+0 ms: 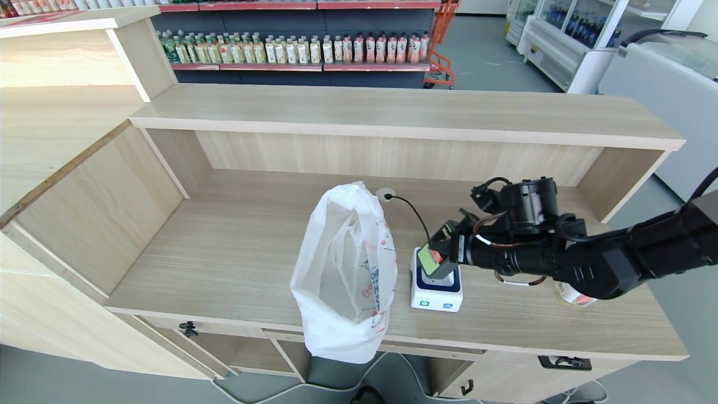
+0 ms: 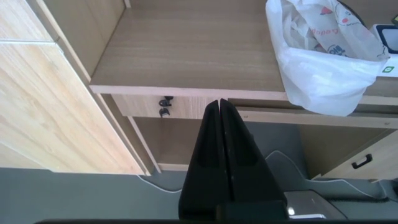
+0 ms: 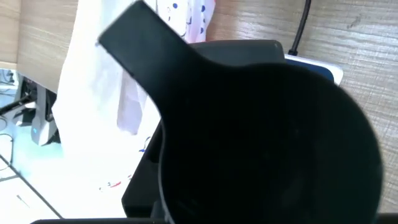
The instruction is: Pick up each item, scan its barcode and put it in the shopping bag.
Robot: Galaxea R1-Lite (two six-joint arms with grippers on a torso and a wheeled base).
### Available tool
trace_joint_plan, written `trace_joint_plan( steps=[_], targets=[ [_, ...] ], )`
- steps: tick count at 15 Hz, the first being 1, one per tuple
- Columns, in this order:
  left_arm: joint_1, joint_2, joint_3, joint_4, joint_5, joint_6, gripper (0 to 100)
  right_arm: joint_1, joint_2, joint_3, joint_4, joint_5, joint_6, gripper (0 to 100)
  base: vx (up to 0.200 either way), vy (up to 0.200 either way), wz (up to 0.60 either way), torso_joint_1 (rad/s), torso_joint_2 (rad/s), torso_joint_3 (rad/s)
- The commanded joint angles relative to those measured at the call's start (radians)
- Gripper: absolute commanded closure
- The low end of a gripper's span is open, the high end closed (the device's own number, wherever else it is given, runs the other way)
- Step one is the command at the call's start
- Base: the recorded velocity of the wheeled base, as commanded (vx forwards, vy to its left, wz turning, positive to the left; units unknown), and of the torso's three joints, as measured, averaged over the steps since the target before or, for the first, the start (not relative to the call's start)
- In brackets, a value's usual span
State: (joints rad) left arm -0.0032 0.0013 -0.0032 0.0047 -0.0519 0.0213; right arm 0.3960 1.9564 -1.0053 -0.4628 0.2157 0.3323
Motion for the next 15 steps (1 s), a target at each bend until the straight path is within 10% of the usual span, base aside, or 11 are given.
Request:
trace_joint_plan(
  steps=[1,15],
  targets=[
    [0.000,0.000,0.000,0.000,0.000,0.000,100,0.001,0.029,0.005,-0.002,0.004,-0.021,100,0.000,0.000,0.00,0.000,0.00,0.000],
    [0.000,0.000,0.000,0.000,0.000,0.000,100,0.007,0.101,0.002,-0.094,0.020,-0.018,100,0.000,0.000,0.00,0.000,0.00,0.000]
  ],
)
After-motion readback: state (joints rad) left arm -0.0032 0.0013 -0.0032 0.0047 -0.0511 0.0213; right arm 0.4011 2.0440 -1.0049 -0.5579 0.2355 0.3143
